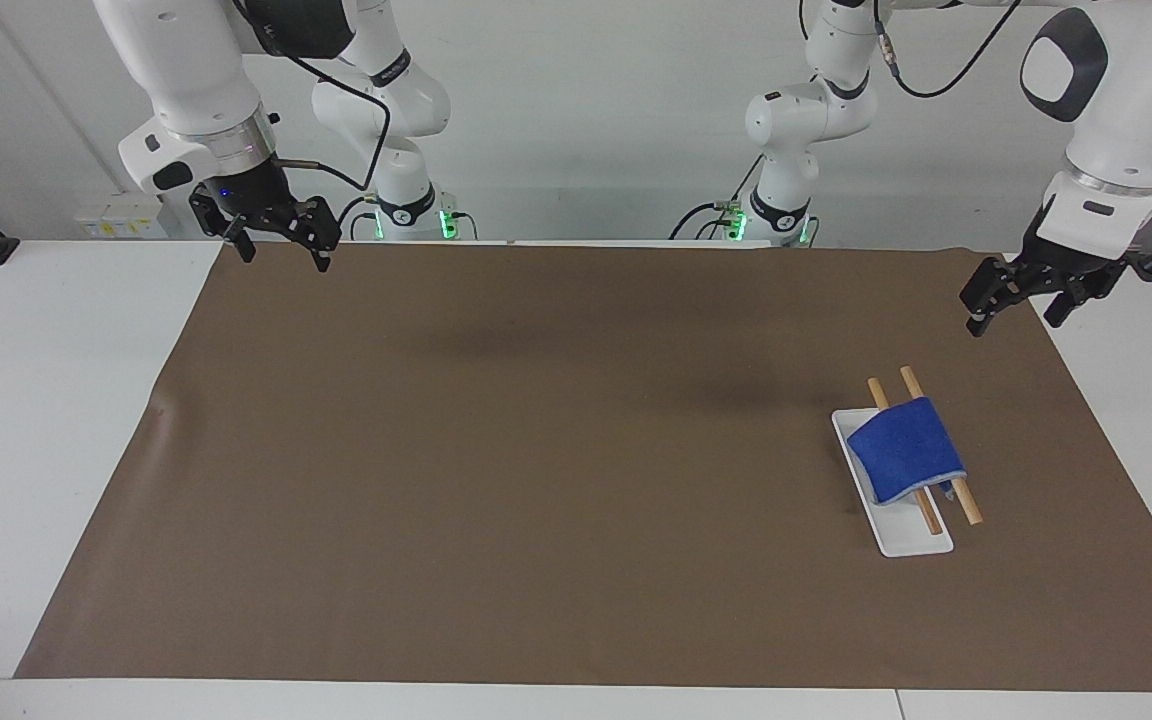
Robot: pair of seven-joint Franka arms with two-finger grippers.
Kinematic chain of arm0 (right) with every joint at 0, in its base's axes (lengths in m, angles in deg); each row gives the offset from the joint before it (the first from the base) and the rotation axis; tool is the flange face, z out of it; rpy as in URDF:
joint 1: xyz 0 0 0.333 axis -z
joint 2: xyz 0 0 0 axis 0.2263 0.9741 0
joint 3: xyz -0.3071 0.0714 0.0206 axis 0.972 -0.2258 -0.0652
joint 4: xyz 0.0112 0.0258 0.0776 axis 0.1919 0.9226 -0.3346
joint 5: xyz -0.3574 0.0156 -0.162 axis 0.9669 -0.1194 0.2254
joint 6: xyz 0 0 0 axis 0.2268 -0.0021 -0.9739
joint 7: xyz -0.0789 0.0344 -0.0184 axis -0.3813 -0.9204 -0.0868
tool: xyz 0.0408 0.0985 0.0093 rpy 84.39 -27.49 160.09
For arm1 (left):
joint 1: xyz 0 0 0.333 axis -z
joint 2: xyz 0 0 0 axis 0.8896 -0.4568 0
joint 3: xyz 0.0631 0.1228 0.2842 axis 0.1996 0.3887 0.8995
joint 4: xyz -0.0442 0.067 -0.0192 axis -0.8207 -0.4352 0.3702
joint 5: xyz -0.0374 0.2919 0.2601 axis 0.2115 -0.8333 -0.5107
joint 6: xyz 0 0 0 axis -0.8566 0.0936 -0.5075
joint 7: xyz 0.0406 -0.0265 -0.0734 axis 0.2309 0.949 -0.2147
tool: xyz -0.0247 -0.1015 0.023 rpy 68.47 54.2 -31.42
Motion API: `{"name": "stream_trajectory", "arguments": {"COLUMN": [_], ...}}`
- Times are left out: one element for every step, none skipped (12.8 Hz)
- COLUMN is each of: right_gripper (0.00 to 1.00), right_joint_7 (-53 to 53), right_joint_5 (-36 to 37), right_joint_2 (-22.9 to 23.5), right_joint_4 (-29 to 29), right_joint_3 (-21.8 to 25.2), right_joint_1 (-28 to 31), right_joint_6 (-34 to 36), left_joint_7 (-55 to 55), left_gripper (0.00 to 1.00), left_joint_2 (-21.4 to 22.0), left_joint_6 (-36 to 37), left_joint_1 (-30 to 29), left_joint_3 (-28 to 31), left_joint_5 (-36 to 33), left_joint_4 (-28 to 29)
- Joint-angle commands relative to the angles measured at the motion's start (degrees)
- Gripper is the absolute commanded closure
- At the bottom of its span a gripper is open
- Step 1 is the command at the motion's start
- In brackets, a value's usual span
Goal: Right arm passes towel to left arm to hang
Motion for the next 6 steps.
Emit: {"name": "stream_trajectory", "arguments": {"right_gripper": [0.0, 0.0, 0.0, 0.0, 0.0, 0.0], "right_joint_7": [1.2, 1.2, 1.2, 1.3, 1.4, 1.4], "right_joint_5": [-1.3, -1.3, -1.3, -1.3, -1.3, -1.3], "right_joint_2": [-0.3, -0.3, -0.3, -0.3, -0.3, -0.3], "right_joint_4": [0.2, 0.2, 0.2, 0.2, 0.3, 0.3], "right_joint_3": [-0.1, -0.1, -0.1, -0.1, -0.1, -0.1], "right_joint_1": [0.6, 0.6, 0.6, 0.6, 0.6, 0.6], "right_joint_6": [0.6, 0.5, 0.6, 0.6, 0.6, 0.6], "left_joint_7": [-1.1, -1.2, -1.3, -1.3, -1.3, -1.4], "left_gripper": [0.0, 0.0, 0.0, 0.0, 0.0, 0.0], "left_joint_2": [0.7, 0.8, 0.8, 0.8, 0.8, 0.7], "left_joint_6": [-3.4, -4.9, -5.1, -5.1, -5.1, -5.1], "left_joint_1": [0.0, -0.1, -0.1, -0.1, -0.1, -0.1], "left_joint_3": [0.3, 0.3, 0.3, 0.3, 0.2, 0.2], "left_joint_5": [1.7, 2.6, 2.7, 2.7, 2.8, 3.0], "left_joint_4": [1.8, 2.2, 2.3, 2.3, 2.2, 2.2]}}
